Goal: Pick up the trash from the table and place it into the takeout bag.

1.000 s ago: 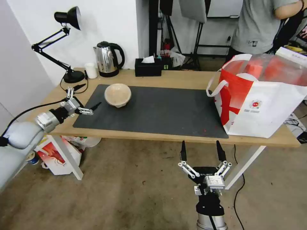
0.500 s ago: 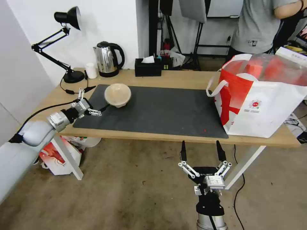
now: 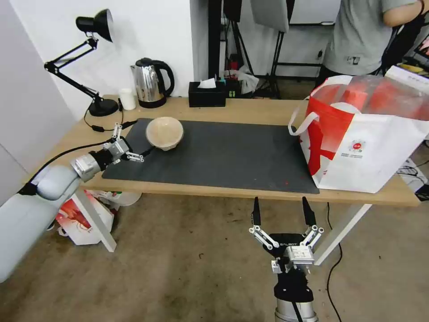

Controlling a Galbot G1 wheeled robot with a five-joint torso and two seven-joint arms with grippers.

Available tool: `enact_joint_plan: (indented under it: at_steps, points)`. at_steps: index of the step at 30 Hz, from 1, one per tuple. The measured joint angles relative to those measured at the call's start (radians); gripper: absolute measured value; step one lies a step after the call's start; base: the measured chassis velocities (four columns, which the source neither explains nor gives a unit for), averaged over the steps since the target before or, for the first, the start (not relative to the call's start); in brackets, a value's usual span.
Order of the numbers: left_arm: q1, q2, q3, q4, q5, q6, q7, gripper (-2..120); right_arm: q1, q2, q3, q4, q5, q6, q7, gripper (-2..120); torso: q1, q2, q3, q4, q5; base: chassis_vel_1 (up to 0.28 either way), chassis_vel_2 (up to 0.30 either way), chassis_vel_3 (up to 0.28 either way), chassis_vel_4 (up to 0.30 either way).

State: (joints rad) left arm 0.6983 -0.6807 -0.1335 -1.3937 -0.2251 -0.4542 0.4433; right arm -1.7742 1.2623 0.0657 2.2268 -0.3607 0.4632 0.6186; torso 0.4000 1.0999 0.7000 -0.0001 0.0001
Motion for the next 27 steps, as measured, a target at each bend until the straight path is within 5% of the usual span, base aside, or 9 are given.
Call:
enact_joint_plan:
  at_steps: [27]
  points:
    - [-0.115,-0.059,0.078,0.203,0.079,-0.041,0.087,100,0.0,0.0,0.0,0.0,0.0,0.0,0.0,100,0.0,0.0,0.0,0.0,0.0,0.0,0.0,0.0,0.0]
